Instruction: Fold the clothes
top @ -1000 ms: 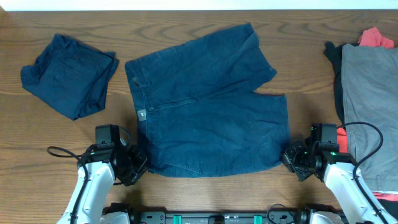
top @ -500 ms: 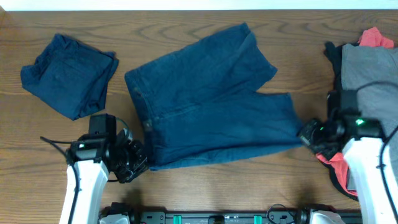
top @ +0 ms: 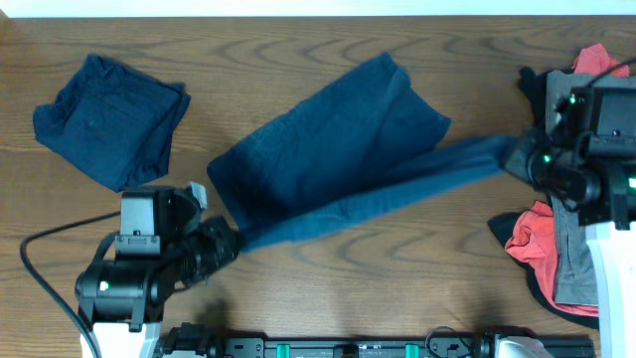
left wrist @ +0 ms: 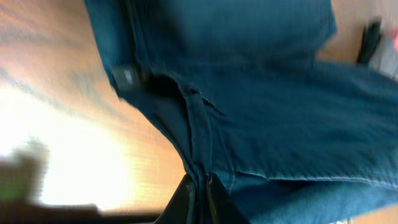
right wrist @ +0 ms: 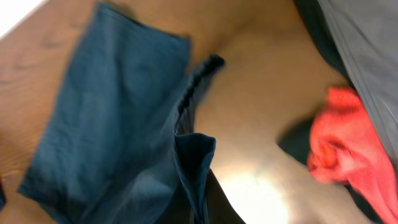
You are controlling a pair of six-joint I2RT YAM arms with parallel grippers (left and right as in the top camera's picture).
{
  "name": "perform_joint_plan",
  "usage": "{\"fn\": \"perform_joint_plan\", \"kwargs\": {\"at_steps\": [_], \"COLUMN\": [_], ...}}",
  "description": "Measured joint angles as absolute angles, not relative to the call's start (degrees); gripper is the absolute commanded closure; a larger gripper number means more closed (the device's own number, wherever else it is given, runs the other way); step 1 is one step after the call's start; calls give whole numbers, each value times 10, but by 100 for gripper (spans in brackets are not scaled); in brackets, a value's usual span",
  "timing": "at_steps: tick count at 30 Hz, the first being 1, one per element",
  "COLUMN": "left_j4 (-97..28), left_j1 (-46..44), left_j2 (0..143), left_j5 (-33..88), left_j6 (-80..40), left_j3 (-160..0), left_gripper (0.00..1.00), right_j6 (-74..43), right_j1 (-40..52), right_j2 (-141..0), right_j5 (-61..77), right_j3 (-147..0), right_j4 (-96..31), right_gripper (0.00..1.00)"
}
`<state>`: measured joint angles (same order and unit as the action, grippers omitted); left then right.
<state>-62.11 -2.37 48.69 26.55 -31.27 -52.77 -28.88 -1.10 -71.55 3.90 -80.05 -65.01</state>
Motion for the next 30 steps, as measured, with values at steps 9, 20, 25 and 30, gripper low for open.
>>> {"fn": "perform_joint_plan", "kwargs": {"at_steps": [9, 20, 25, 30], "left_j4": [-503, -288, -226, -151], "left_j1": [-23, -9, -1, 5], "left_j2": [621, 778, 828, 893], "left_j5": [142, 39, 22, -3], "left_j6": [-421, -496, -506, -514], "left_j3": [-528, -528, -528, -529], "left_gripper": [94, 94, 94, 19], "right_j6": [-276, -274, -274, -277], "right_j1": [58, 106, 119, 140], "right_j2": [-858, -1012, -1059, -1105], "right_j5": [31, 13, 9, 2], "right_j3": [-803, -803, -803, -803], "right_j4": [-471, -242, -137, -41], "right_gripper": [99, 99, 98, 18]}}
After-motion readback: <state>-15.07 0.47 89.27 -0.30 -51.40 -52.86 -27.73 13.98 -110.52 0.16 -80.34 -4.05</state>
